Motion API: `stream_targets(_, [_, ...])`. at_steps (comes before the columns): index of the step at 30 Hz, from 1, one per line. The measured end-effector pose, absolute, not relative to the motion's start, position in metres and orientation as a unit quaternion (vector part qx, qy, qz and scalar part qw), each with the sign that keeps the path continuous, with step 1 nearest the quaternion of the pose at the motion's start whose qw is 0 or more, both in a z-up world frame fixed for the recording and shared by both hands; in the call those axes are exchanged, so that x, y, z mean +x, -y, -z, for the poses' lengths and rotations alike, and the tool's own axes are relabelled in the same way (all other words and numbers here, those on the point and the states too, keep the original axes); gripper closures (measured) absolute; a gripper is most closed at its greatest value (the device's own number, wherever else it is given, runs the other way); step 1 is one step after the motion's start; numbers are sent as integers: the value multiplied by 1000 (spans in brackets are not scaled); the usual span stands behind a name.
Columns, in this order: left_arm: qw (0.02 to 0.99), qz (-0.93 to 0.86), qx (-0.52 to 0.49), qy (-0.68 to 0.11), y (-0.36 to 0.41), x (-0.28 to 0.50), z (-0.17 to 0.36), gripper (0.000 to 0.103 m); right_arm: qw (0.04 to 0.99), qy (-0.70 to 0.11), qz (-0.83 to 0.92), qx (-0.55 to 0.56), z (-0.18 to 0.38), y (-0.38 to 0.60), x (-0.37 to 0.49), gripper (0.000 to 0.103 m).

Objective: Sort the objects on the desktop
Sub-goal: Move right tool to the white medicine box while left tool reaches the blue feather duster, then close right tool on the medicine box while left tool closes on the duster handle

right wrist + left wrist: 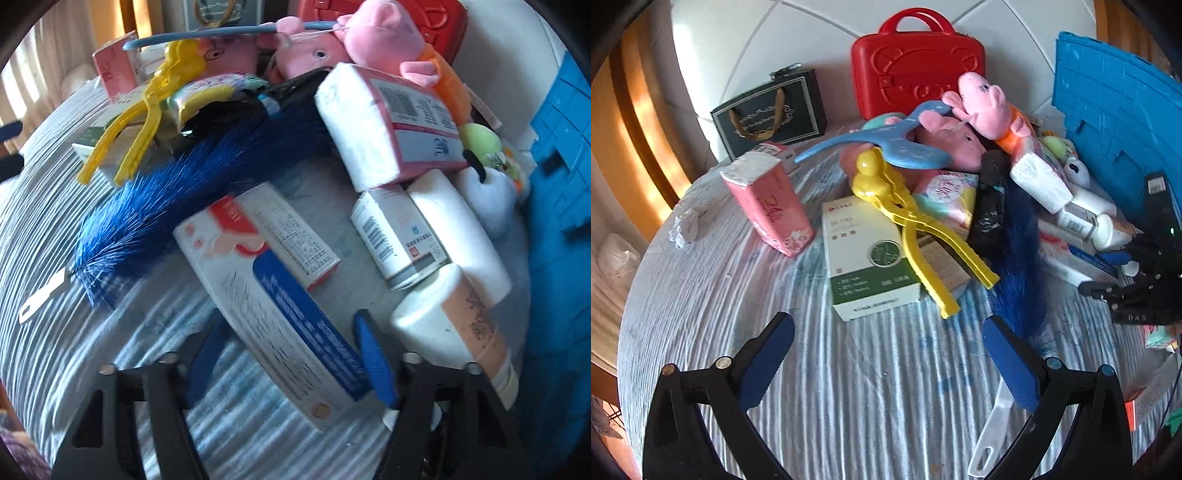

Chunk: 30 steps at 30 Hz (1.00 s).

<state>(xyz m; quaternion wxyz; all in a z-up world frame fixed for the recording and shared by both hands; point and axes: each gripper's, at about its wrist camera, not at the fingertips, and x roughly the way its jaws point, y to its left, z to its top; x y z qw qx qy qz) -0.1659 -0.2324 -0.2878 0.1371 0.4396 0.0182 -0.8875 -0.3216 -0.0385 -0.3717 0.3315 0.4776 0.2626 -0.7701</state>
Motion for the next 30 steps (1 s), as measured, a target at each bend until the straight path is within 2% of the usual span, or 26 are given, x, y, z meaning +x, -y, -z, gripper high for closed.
stream_targets(1, [122, 887, 446, -15, 225, -170, 292, 0, 327, -258, 769, 485, 369, 35, -321, 63])
stream_targets(5, [58, 886, 459, -20, 192, -184, 309, 0, 320, -212, 779, 497, 359, 17, -313, 63])
stream_targets(12, [19, 876, 482, 1, 150, -222, 350, 0, 304, -159, 788, 511, 354, -8, -303, 63])
stream_targets(14, [17, 868, 497, 6, 147, -228, 363, 14, 302, -152, 790, 512, 354, -12, -301, 63])
stream_targets(15, [5, 873, 488, -16, 152, -228, 363, 17, 301, -149, 789, 514, 354, -14, -302, 63])
stream_targets(18, [0, 875, 483, -9, 153, -225, 362, 22, 297, -137, 791, 517, 351, -21, -305, 63])
stream_targets(19, [-5, 876, 482, -7, 152, -223, 361, 29, 298, -132, 792, 516, 350, -24, -304, 63])
stream_targets(20, [-11, 877, 481, -6, 152, -220, 359, 46, 297, -129, 792, 517, 349, -19, -305, 63])
stream_targets(23, [-29, 875, 483, -7, 152, -210, 354, 83, 296, -120, 794, 518, 349, -20, -303, 63])
stream_targets(25, [-39, 871, 489, -15, 156, -204, 352, 88, 296, -120, 794, 517, 347, -18, -300, 63])
stream_targets(28, [-46, 871, 487, -39, 165, -198, 340, 89, 300, -114, 794, 516, 345, -14, -297, 64])
stream_targets(30, [-37, 876, 480, -17, 166, -194, 331, 89, 303, -111, 798, 509, 338, -12, -294, 64])
